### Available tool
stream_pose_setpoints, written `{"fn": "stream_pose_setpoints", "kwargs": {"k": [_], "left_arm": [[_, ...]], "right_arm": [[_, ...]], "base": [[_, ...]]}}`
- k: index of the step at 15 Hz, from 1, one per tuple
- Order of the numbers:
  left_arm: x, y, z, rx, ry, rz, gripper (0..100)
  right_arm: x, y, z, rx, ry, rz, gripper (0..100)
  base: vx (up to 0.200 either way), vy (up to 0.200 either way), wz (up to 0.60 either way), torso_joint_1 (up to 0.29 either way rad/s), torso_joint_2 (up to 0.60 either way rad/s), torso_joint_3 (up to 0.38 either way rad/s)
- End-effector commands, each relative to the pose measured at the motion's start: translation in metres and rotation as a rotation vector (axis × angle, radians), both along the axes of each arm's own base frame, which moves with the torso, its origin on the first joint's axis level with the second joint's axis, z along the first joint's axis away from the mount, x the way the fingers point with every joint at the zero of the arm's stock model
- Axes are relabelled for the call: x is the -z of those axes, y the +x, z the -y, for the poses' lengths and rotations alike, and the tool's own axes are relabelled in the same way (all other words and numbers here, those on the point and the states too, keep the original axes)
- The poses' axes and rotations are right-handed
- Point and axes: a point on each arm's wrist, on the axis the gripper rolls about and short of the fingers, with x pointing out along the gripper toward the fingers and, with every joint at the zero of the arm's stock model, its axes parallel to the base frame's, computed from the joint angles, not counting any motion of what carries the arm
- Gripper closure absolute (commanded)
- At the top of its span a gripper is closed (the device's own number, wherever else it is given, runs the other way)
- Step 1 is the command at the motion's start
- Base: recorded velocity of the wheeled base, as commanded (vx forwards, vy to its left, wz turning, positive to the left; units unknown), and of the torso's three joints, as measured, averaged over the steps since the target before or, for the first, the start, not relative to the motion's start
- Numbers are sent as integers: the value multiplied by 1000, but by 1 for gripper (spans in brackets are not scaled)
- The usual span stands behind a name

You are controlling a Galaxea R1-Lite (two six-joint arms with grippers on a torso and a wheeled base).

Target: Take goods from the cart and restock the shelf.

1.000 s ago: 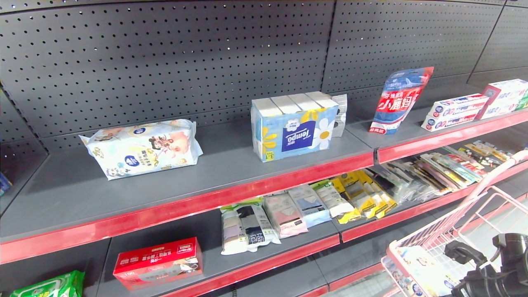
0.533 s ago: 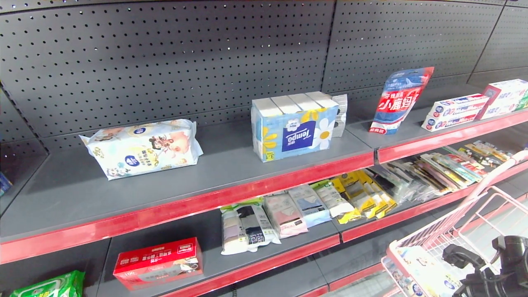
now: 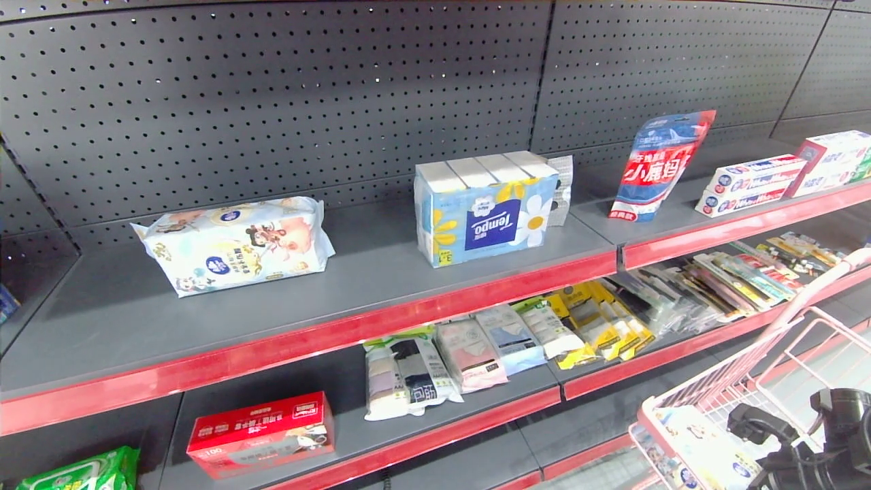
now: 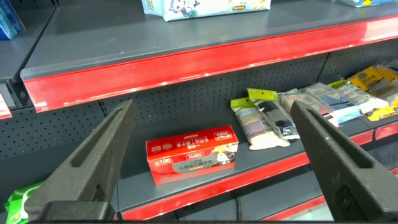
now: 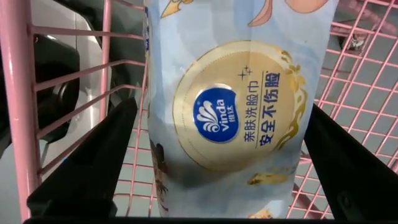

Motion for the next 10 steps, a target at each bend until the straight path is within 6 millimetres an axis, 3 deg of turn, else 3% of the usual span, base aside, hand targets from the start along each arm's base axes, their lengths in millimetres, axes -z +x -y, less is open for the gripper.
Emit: {"fn": "stream_pose_setpoints", "kwargs": {"k": [1, 2, 8, 10], "left_arm": [[0, 0, 0, 0, 0, 0, 0], [0, 0, 0, 0, 0, 0, 0], [0, 0, 0, 0, 0, 0, 0], [0, 0, 0, 0, 0, 0, 0]], "right_arm": [[0, 0, 0, -2, 1, 0, 0], [0, -1, -1, -7, 1, -2, 100], [-1, -6, -2, 12, 12, -13, 100], [-14, -7, 6, 95, 3, 28, 100]], "base": [[0, 0, 0, 0, 0, 0], [0, 0, 0, 0, 0, 0], [0, 0, 0, 0, 0, 0], [0, 0, 0, 0, 0, 0]]}}
